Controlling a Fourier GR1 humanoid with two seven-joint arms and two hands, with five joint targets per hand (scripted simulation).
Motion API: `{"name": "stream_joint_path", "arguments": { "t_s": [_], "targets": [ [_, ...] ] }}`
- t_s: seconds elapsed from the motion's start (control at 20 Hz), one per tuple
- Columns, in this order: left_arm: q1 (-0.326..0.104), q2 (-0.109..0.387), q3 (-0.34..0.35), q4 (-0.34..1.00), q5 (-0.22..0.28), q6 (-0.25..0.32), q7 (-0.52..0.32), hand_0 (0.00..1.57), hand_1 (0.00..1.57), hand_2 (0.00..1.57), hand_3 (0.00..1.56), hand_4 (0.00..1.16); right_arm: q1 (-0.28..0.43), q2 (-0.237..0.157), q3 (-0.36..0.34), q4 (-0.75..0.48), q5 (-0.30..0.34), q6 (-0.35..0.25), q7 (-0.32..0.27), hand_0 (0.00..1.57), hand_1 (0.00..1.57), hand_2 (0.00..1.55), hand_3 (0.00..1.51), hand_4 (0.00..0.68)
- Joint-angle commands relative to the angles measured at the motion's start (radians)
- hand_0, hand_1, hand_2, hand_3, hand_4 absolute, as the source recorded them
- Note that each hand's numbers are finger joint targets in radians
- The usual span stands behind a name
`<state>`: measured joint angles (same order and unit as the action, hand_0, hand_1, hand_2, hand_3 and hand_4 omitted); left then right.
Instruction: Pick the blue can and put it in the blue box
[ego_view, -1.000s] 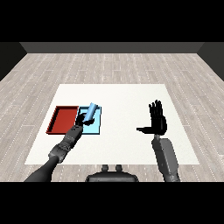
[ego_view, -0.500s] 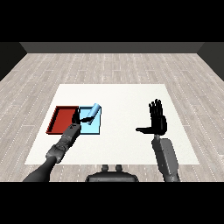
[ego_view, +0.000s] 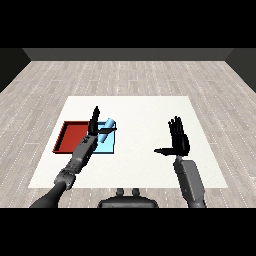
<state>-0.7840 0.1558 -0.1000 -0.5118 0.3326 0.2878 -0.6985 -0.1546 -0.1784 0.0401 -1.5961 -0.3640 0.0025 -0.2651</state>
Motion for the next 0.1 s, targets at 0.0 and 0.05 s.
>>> {"name": "stream_joint_path", "arguments": {
  "t_s": [0.0, 0.05],
  "targets": [
    [0.108, -0.016, -0.023, -0.174, 0.053, -0.216, -0.042, 0.0, 0.0, 0.0, 0.0, 0.0, 0.043, -0.032, 0.014, 0.027, 0.021, 0.044, -0.013, 0.0, 0.0, 0.0, 0.0, 0.0],
    [0.169, -0.002, -0.038, -0.221, 0.056, -0.244, -0.043, 0.0, 0.0, 0.0, 0.0, 0.0, 0.047, -0.018, 0.037, 0.028, 0.038, 0.044, -0.025, 0.0, 0.0, 0.0, 0.0, 0.0]
  ]
}}
